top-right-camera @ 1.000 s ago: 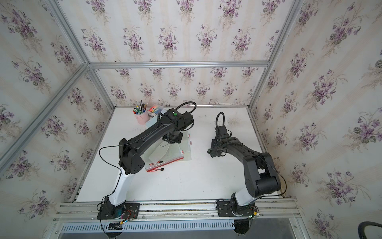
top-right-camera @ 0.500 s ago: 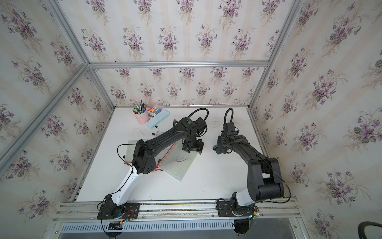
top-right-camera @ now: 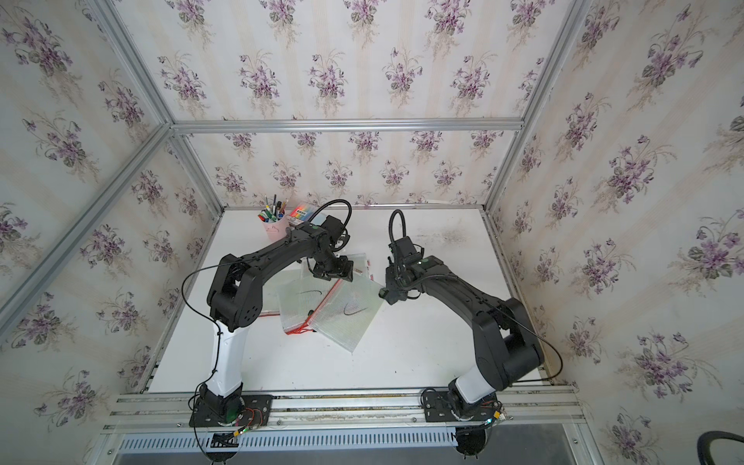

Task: Wipe the document bag
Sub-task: Adjust the document bag at the center of the board, then wipe the dirt from the document bag.

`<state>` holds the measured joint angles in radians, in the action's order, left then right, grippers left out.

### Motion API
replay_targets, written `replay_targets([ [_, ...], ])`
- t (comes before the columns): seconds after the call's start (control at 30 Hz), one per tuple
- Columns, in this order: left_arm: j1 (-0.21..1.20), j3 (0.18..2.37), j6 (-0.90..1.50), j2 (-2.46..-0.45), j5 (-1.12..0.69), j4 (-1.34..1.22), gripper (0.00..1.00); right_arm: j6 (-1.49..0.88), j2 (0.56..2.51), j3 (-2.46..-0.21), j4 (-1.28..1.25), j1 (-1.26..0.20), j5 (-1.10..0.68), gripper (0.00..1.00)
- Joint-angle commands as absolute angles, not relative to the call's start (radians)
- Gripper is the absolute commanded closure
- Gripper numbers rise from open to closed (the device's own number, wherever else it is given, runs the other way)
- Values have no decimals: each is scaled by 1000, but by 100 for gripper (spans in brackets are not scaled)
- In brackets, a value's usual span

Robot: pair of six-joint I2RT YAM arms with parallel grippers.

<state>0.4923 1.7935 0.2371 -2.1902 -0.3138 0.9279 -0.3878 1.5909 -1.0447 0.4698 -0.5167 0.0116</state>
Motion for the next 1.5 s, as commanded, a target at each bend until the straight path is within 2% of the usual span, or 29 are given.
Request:
replay_targets([
  [0.0,477,1788,152,-2215,-376,857,18,-466,1661,-1044,430,-583,12,90],
  [0.17,443,1752,141,-2249,-542,823,24,-493,1785,-1036,370,-609,-24,91],
  [0.37,404,1607,177,-2171,-785,664,43,-503,1818,-1030,357,-611,-12,91],
  [0.43,391,1574,199,-2156,-852,614,47,-502,1823,-1032,361,-611,-11,91],
  [0.6,373,1560,204,-2152,-897,594,57,-502,1832,-1037,373,-611,3,91],
  [0.77,336,1506,253,-2129,-961,501,56,-488,1815,-1025,386,-607,22,91],
  [0.9,343,1542,251,-2155,-1033,489,53,-482,1831,-1023,376,-607,0,91],
  [1.07,348,1574,172,-2156,-1027,534,56,-486,1835,-1024,371,-607,-1,91],
  [1.27,347,1619,85,-2184,-965,662,80,-484,1819,-1030,385,-604,10,91],
  [1.37,353,1587,147,-2161,-934,620,90,-469,1765,-1041,416,-585,33,91],
  [1.43,372,1529,248,-2123,-867,531,100,-438,1707,-1066,457,-581,58,91],
  [1.47,383,1497,307,-2105,-837,482,100,-424,1682,-1083,475,-584,58,91],
])
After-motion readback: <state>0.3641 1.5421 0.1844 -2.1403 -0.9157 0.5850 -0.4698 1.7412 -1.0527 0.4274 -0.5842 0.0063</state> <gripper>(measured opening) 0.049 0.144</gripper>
